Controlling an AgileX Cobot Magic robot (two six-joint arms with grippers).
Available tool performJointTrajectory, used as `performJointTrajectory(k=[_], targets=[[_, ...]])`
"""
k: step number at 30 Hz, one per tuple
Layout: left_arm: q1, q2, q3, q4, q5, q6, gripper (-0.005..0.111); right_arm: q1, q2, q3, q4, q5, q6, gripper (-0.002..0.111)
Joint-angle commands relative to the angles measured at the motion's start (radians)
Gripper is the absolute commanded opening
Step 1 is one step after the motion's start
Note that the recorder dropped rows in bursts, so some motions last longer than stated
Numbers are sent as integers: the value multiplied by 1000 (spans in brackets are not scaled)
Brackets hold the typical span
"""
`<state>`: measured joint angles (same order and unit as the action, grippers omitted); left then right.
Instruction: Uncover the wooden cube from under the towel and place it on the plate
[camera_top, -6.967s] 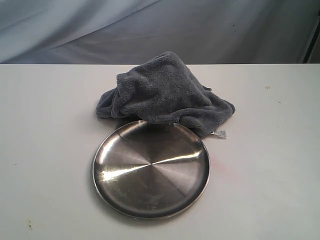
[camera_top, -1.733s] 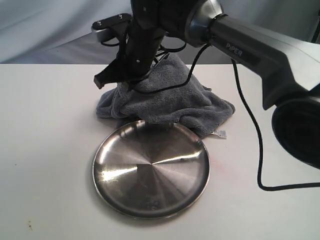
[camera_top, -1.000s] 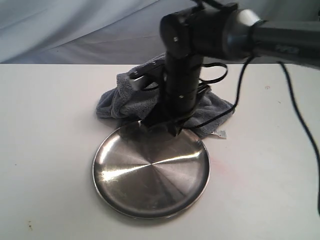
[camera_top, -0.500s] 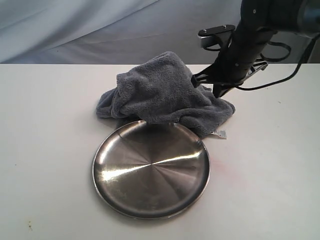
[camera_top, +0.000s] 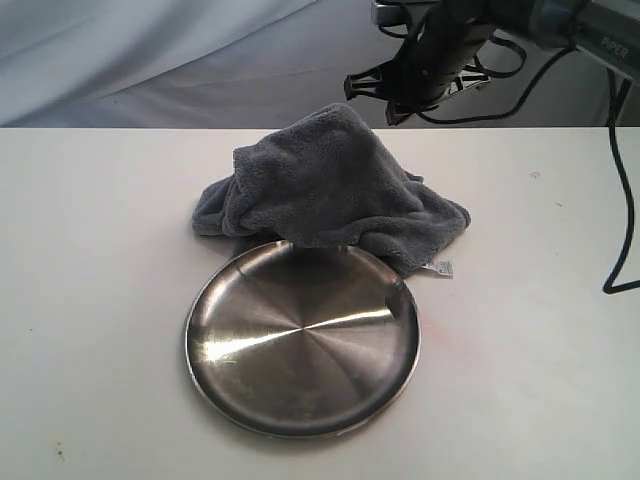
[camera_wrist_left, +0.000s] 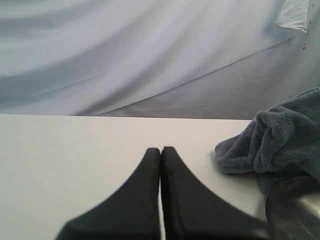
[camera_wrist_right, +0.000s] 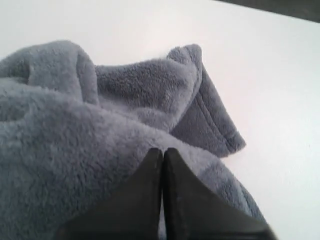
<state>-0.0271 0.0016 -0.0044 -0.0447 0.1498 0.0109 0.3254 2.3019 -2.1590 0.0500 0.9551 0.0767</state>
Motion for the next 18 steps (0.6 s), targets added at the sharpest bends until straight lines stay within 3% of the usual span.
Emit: performJointTrajectory(k=[1, 11, 18], targets=[[-1, -2, 4, 1, -4, -3, 1, 9, 41, -68, 6, -35, 18, 0], [-1, -2, 4, 1, -4, -3, 1, 58, 77, -142, 41, -64, 33, 0], [-1, -2, 4, 1, -4, -3, 1, 158, 77, -142, 41, -80, -7, 0]])
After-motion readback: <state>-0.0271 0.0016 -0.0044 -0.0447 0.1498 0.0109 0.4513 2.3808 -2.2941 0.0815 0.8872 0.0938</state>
